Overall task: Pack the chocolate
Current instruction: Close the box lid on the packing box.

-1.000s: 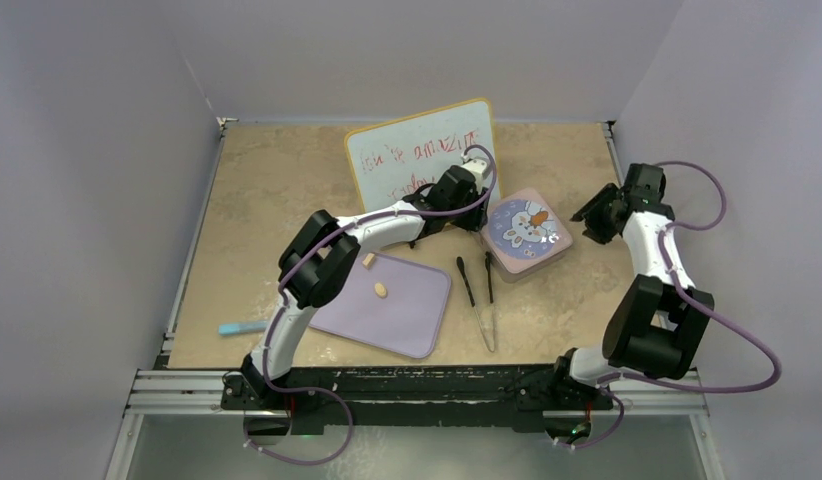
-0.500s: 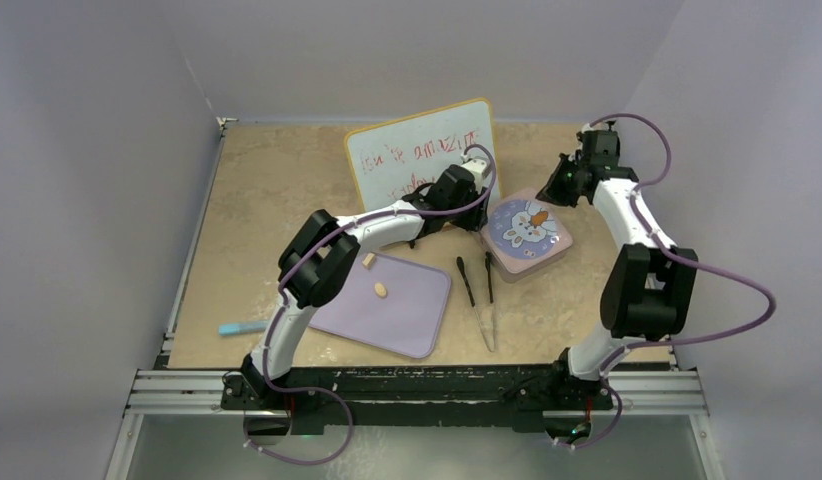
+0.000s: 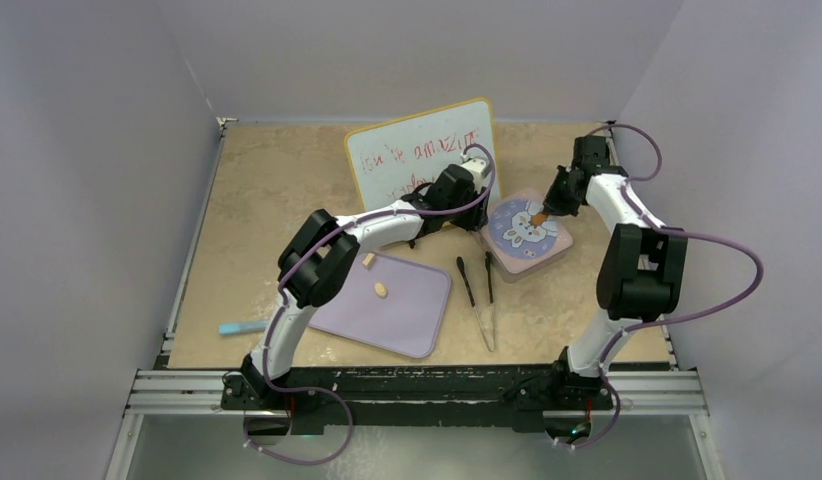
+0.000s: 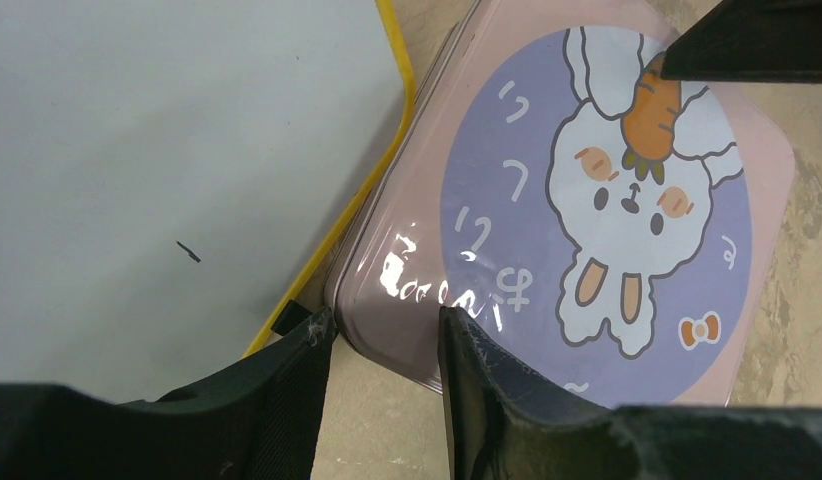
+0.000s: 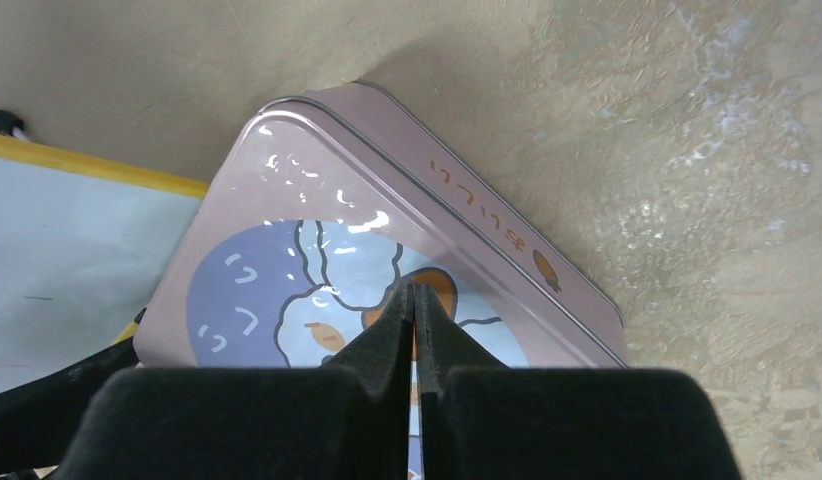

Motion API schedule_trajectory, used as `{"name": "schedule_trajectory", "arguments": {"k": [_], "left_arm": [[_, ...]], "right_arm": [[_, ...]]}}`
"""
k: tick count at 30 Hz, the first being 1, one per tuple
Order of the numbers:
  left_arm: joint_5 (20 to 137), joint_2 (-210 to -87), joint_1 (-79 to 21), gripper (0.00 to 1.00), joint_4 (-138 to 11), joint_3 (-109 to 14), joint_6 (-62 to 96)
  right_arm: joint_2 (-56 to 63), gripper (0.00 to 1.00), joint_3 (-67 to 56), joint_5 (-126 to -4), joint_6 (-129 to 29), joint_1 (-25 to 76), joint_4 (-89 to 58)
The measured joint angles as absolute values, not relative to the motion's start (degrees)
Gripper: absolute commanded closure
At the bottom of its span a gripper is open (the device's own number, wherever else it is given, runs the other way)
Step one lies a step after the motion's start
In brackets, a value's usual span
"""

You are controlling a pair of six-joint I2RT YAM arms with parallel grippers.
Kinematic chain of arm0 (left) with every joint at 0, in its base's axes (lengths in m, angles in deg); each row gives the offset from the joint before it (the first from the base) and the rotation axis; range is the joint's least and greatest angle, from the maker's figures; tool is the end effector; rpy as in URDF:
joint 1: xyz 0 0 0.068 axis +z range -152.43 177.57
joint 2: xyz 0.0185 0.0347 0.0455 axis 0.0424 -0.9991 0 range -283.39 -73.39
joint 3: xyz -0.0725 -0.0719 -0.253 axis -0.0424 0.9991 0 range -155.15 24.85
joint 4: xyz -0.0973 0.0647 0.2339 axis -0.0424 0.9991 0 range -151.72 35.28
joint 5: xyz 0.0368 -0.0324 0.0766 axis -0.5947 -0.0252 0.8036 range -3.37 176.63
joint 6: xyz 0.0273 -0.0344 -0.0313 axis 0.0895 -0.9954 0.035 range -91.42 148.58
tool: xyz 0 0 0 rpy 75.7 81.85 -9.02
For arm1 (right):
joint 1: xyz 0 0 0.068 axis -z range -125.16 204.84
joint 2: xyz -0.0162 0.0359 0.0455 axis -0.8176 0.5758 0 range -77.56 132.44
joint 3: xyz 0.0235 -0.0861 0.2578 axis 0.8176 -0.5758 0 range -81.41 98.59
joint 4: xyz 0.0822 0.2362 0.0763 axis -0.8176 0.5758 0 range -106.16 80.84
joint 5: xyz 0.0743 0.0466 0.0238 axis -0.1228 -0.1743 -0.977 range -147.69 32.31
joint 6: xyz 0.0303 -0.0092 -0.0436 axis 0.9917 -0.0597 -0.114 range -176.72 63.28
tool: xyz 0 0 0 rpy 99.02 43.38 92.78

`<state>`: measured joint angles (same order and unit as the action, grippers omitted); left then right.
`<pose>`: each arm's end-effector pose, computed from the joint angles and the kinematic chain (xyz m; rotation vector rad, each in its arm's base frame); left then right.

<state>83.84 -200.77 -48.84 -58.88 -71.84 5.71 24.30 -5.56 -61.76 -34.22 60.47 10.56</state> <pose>0.3524 -0.3727 0.1893 0.4882 2.1989 -0.7326 0.3855 -0.0354 0.2312 0.5783 2.4325 0.2116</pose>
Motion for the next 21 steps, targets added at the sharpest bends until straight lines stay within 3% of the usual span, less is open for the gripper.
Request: {"name": "schedule_trajectory", "arguments": {"k": [12,21], "left_arm": [[82.9,-200.8,-48.6,0.59,-58.9,-71.8,5.7],[81.9,-200.8,-48.6,0.60,-58.8,-71.8,5.6]], "right_arm": [[23.5,1.00,0.2,-66.9,-35.4,59.9,5.1],[38.0,1.00,6.5,-64.8,-35.3,59.4,4.2]]}}
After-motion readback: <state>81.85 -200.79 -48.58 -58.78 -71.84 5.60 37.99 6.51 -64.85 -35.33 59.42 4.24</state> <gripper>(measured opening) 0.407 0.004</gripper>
